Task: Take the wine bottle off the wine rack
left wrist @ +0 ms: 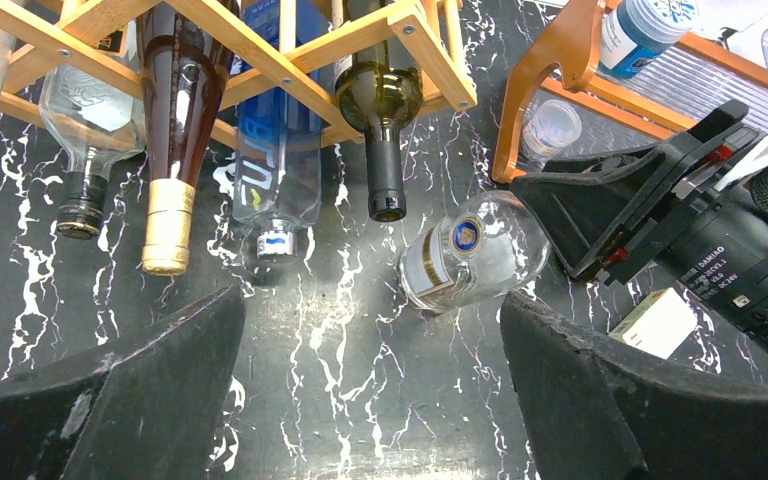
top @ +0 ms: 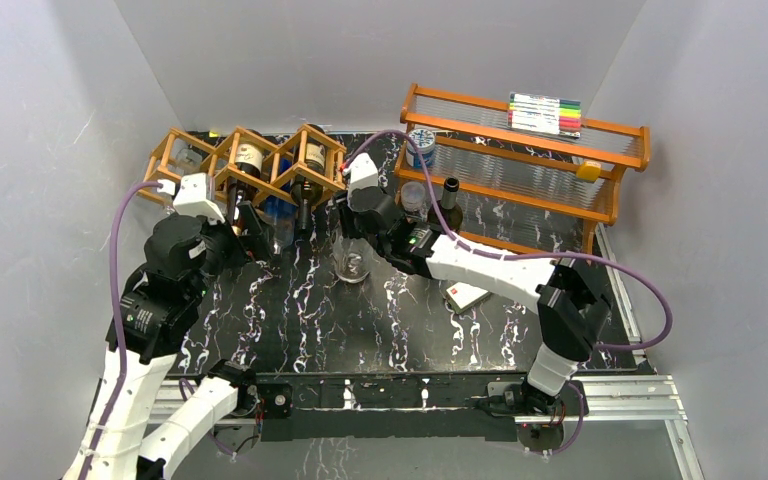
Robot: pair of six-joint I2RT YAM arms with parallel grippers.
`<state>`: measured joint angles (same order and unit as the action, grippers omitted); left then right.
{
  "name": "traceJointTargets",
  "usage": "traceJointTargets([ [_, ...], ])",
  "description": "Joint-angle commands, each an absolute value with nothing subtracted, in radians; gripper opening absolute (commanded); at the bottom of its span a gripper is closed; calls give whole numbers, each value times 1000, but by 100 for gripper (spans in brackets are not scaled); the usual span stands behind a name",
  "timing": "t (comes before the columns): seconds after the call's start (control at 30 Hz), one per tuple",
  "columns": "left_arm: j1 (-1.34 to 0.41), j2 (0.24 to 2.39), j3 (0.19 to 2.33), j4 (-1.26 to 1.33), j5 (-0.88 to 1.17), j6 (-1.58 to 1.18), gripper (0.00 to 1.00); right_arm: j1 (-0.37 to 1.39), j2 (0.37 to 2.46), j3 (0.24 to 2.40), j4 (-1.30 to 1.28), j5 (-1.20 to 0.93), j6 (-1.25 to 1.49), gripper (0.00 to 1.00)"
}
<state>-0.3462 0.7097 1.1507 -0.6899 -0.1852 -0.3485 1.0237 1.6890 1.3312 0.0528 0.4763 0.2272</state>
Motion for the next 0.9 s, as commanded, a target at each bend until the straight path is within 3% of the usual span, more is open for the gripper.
traceJointTargets([
  [0.0,-347,707,1149,-683,-165,-362,98,1018,1621,1333,8,610,254,24],
  [0.47,-348,739,1131,-657,-117,-365,98,934,1509,1238,-2,695,239,16],
  [0.87,-347,726,1111,-653,-105,-373,98,898,1471,1185,10,711,223,20],
])
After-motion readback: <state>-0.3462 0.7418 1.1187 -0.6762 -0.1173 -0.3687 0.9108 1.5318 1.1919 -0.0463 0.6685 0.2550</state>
